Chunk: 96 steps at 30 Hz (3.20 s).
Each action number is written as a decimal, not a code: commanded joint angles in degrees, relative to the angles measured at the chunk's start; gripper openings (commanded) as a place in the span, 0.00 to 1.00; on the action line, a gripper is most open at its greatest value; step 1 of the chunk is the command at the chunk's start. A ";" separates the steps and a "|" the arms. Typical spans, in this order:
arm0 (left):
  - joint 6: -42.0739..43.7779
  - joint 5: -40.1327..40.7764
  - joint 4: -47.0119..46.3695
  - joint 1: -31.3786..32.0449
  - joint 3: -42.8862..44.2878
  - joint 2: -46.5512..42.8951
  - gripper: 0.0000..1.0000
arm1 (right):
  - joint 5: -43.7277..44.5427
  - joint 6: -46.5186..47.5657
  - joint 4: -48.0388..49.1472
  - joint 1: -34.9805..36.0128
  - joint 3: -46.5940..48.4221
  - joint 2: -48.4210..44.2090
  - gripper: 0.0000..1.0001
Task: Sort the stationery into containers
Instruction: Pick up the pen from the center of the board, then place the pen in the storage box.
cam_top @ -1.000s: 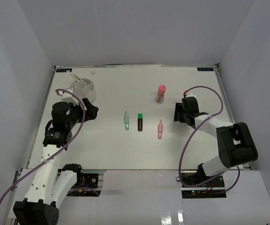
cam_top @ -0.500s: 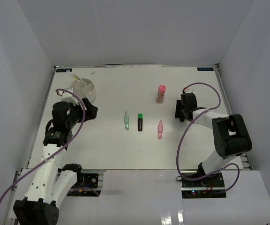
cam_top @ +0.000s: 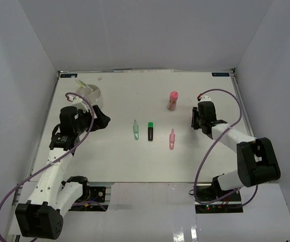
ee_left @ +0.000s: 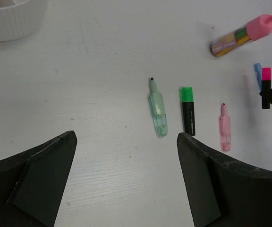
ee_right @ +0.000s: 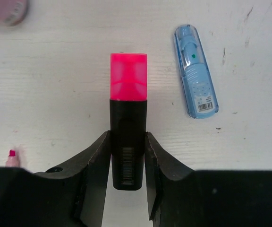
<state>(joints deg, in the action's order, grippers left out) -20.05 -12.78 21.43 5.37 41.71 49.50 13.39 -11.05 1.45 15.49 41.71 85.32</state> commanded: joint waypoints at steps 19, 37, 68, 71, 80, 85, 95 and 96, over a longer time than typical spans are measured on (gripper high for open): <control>-23.89 -9.48 -9.56 20.80 7.06 6.13 0.98 | -12.51 6.83 19.02 36.36 -3.40 -20.55 0.23; -24.60 3.02 -12.55 33.48 10.67 18.00 0.60 | -16.11 5.60 22.89 37.25 -3.92 -18.87 0.25; 0.36 32.02 1.33 20.66 26.83 24.85 0.05 | -1.96 10.78 18.59 36.72 -10.68 -19.40 0.90; 5.19 32.03 -0.15 16.44 29.55 28.72 0.07 | -2.75 10.79 18.67 36.11 -11.39 -19.31 0.90; 14.42 27.72 -9.12 6.50 33.69 39.71 0.08 | -7.67 10.61 23.95 34.61 -15.43 -21.16 0.90; 15.83 24.92 -12.37 3.69 35.10 42.35 0.10 | -8.81 10.79 24.82 34.09 -16.14 -21.60 0.90; 16.71 22.80 -16.50 1.23 34.66 46.74 0.17 | -10.84 10.79 26.14 33.56 -16.58 -20.55 0.91; 16.71 22.45 -16.60 1.14 34.84 47.53 0.18 | -11.01 10.79 26.14 33.47 -16.40 -20.37 0.91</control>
<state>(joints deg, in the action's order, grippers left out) -4.08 11.51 7.27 7.31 74.39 96.55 3.53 -1.02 24.25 49.45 25.34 64.86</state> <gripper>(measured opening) 0.309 0.906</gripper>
